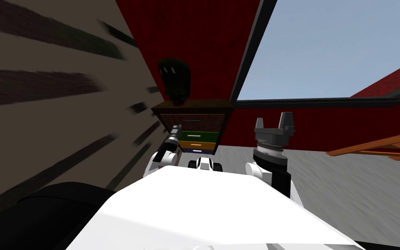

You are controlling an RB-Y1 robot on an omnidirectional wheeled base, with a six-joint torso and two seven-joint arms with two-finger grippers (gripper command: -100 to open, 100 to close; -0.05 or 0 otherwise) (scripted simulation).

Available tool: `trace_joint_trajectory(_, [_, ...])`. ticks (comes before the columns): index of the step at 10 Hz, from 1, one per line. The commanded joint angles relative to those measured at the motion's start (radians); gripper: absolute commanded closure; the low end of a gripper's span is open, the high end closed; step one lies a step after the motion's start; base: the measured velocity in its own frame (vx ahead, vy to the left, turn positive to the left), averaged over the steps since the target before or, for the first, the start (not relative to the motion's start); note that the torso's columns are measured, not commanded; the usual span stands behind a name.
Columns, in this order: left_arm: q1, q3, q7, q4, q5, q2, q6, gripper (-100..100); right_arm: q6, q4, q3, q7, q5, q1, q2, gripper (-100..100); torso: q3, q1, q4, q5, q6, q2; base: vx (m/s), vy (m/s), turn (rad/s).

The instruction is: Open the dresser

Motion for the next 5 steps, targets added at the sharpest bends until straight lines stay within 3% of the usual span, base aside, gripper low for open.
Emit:
trace_joint_trajectory(1, [0.007,-0.002,0.000,-0.009,0.001,0.003,0.002,100,0.000,0.000,0.000,0.000,0.000,0.000,0.000,0,-0.002,0.000,-0.001,0.000,0.000,-0.004,-0.084,-0.005,0.004])
trace_joint_trajectory(2, [0.003,0.001,0.004,-0.003,0.003,-0.004,0.009,-100,0.000,0.000,0.000,0.000,0.000,0.000,0.000,0,-0.006,0.001,-0.003,0.000,0.000,-0.010,0.075,-0.007,-0.012])
trace_joint_trajectory(5, [-0.004,0.006,0.008,0.008,0.006,-0.006,0.019,-100,0.000,0.000,0.000,0.000,0.000,0.001,0.000,0,-0.006,0.001,-0.003,0.000,0.000,-0.010,0.155,-0.025,-0.004])
